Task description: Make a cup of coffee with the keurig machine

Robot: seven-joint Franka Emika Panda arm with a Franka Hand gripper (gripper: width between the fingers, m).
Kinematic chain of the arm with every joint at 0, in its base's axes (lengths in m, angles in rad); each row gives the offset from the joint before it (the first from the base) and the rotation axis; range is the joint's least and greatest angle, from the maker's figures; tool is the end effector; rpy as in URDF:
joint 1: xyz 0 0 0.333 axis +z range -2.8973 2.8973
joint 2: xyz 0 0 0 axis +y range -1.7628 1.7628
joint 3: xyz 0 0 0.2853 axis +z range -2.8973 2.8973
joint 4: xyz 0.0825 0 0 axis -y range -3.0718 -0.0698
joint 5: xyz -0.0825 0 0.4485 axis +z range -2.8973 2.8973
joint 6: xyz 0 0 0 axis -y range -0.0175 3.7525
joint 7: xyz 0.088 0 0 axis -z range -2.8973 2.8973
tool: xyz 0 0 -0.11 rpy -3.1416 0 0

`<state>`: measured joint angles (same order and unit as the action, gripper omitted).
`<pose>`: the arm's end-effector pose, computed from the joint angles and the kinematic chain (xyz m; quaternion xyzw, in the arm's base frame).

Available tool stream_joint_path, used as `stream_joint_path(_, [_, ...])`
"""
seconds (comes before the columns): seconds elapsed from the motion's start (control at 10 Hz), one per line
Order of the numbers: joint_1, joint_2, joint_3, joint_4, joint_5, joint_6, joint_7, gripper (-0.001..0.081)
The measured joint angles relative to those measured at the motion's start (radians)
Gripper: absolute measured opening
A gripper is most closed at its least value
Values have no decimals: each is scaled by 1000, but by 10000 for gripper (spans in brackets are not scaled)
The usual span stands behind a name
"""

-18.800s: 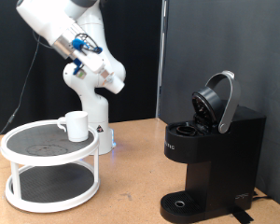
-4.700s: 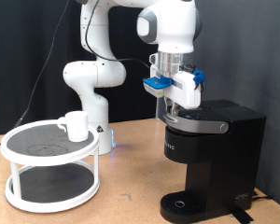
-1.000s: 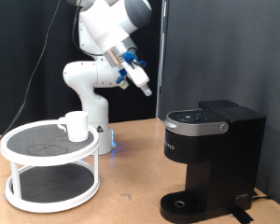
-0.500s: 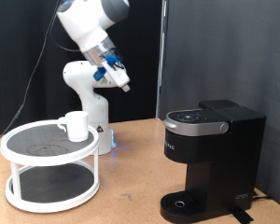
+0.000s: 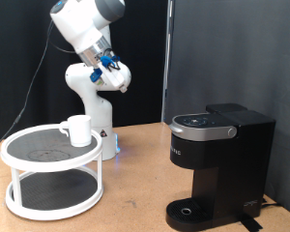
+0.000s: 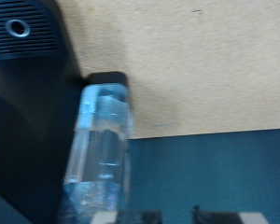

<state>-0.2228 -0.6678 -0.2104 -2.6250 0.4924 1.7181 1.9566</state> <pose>0.3833 -0.1170 0.3994 -0.3132 0.8935 0.2978 0.1219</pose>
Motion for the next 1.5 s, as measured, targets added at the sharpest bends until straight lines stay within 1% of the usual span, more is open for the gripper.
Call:
stream_joint_path(0.1, [-13,-9,-31,5,-30,-41,-26,0])
stream_joint_path(0.3, [-46,-29,-83,13,-78,-83,-66,0])
stream_joint_path(0.6, [-82,-33,-173,53,-152,-170,-139,0])
stream_joint_path(0.7, [-95,-34,-200,68,-164,-181,-147,0])
stream_joint_path(0.8, [-106,-35,-212,76,-167,-186,-149,0])
stream_joint_path(1.0, [-105,-35,-216,73,-163,-186,-151,0])
stream_joint_path(1.1, [-106,-35,-233,73,-162,-186,-162,0])
stream_joint_path(1.3, [-114,-35,-288,78,-162,-177,-188,0])
stream_joint_path(1.5, [-127,-32,-329,81,-162,-132,-190,0])
